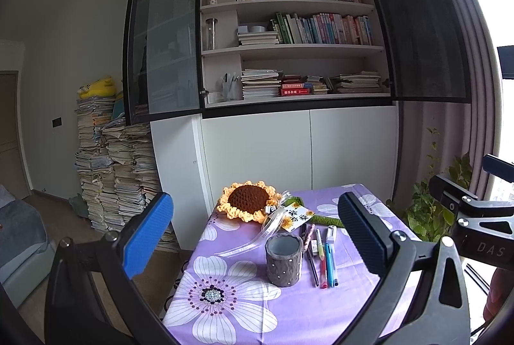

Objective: Organize stationery

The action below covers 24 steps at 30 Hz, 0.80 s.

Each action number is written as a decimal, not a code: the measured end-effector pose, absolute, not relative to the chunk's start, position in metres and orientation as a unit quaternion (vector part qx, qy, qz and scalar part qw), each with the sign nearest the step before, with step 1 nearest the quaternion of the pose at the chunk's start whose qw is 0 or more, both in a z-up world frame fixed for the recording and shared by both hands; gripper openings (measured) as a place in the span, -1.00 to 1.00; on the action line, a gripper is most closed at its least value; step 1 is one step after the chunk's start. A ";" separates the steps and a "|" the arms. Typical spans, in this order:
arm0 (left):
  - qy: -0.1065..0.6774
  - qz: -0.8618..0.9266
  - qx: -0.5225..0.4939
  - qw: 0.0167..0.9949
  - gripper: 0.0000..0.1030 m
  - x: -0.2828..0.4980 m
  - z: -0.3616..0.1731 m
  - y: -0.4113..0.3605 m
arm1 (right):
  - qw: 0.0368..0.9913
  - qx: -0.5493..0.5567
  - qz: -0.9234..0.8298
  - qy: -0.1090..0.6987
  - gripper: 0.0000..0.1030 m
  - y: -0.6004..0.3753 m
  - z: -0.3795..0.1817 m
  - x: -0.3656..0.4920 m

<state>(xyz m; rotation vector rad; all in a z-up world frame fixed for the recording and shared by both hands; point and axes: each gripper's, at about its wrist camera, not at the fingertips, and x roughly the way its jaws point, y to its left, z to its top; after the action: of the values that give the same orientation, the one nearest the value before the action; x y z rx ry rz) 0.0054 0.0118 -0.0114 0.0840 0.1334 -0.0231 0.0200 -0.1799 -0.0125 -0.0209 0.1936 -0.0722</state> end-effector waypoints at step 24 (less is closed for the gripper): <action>0.143 0.004 0.046 0.989 0.98 0.059 -0.061 0.031 | 0.986 -0.019 -0.039 0.161 1.00 -0.180 -0.033 0.059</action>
<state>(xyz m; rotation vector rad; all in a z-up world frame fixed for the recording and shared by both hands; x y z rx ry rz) 0.0591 0.0311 -0.0608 0.0920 0.2872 0.0080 0.0592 -0.1800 -0.0334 -0.0385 0.3244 -0.0786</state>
